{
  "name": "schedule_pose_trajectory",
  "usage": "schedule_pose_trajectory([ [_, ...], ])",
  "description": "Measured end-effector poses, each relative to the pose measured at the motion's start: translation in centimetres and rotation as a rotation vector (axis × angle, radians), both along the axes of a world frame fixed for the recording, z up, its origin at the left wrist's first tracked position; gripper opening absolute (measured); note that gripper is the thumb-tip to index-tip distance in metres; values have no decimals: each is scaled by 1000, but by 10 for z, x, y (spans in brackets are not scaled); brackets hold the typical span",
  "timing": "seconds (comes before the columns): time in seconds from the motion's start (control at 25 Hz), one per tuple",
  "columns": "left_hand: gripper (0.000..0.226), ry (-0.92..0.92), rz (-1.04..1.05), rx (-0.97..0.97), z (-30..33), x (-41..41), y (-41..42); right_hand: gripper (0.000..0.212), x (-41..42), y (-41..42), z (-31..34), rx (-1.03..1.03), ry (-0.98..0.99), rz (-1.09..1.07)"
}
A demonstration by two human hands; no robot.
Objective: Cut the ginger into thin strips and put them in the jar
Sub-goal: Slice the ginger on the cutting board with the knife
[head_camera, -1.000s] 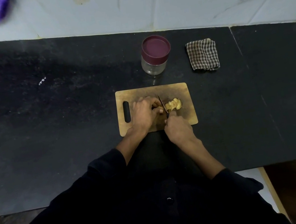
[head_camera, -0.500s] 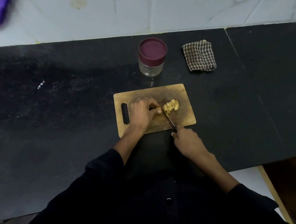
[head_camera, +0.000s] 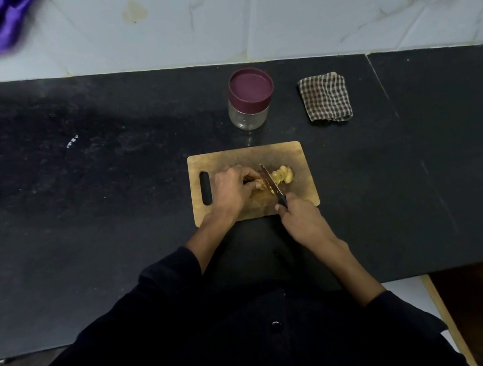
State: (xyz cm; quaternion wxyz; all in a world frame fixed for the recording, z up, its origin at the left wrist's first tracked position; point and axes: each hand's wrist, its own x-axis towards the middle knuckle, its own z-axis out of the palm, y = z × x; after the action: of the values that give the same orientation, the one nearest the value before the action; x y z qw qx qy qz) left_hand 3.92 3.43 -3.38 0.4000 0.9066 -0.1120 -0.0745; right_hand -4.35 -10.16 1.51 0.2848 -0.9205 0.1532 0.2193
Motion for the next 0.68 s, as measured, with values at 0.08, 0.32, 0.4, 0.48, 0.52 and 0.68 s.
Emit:
schedule_pose_trajectory([
  [0.08, 20, -10, 3, 5, 0, 0, 0, 20, -1, 3, -2, 0, 10, 5],
  [0.32, 19, -22, 20, 18, -3, 0, -2, 21, -2, 7, -4, -49, 4, 25],
  [0.4, 19, -20, 26, 19, -5, 1, -2, 21, -1, 7, -4, -52, 5, 34],
  [0.48, 19, -17, 29, 20, -5, 1, -2, 20, 0, 8, -4, -48, 8, 35],
  [0.52, 19, -14, 26, 18, -4, 1, -2, 21, 1, 8, -3, -44, 18, 32],
  [0.68, 19, -6, 11, 16, -5, 2, -1, 22, 9, 10, -2, -55, 82, 25],
])
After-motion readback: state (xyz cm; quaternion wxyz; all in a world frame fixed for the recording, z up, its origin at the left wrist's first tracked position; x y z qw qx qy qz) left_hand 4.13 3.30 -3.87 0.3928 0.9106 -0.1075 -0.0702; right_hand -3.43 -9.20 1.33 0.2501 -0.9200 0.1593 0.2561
